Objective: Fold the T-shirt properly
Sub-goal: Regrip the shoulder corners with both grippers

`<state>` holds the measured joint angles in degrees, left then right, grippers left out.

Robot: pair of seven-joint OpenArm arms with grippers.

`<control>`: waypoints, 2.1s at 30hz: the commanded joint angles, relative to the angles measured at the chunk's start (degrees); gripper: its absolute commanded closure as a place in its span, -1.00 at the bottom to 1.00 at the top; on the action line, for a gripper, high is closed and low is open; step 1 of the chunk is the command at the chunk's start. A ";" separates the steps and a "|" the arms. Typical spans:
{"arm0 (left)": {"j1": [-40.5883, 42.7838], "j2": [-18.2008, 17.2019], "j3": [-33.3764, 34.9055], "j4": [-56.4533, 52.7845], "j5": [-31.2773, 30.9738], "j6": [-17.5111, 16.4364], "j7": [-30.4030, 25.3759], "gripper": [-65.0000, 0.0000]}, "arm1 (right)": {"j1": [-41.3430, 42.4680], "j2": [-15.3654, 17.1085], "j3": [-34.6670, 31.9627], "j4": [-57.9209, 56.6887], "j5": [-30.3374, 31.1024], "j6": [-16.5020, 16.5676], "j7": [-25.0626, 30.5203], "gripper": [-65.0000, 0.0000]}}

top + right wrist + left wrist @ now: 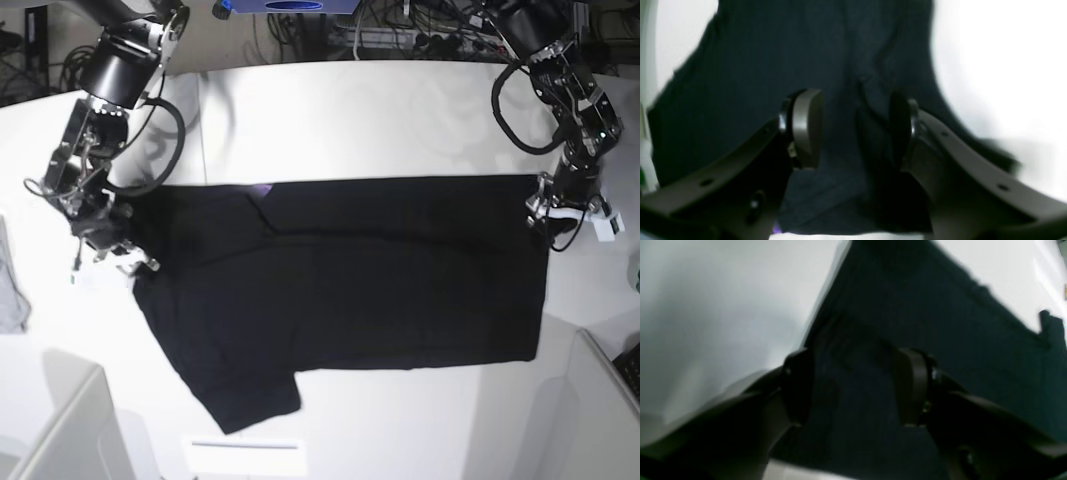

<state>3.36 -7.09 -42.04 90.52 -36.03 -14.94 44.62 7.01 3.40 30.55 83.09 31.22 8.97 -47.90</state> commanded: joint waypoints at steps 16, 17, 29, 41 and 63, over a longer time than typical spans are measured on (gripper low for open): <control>15.50 3.27 -7.58 11.77 -0.76 -0.31 -1.76 -0.13 | -17.51 -10.12 13.19 22.54 1.00 -5.76 1.09 -0.21; 16.12 3.44 -7.58 11.50 -0.76 -0.31 -1.76 -0.13 | -17.69 -10.12 13.19 21.75 1.09 -6.03 1.17 -0.24; 17.00 3.71 -7.67 4.38 -0.76 -8.93 -1.76 -0.13 | -12.76 -8.10 13.54 6.10 1.00 -3.65 1.44 -0.26; 11.99 3.44 -7.67 -3.80 -0.23 -8.93 -1.85 -0.13 | -10.65 -7.22 13.02 1.97 1.00 -3.21 1.00 -0.25; 3.19 3.36 -7.67 -13.38 -0.14 -8.84 -1.94 -0.12 | -11.01 -7.22 13.02 2.05 0.91 -3.21 1.00 -0.25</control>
<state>6.37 -3.40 -49.80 77.23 -37.95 -24.71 40.25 -3.70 -3.90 43.64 85.14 33.45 6.50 -44.56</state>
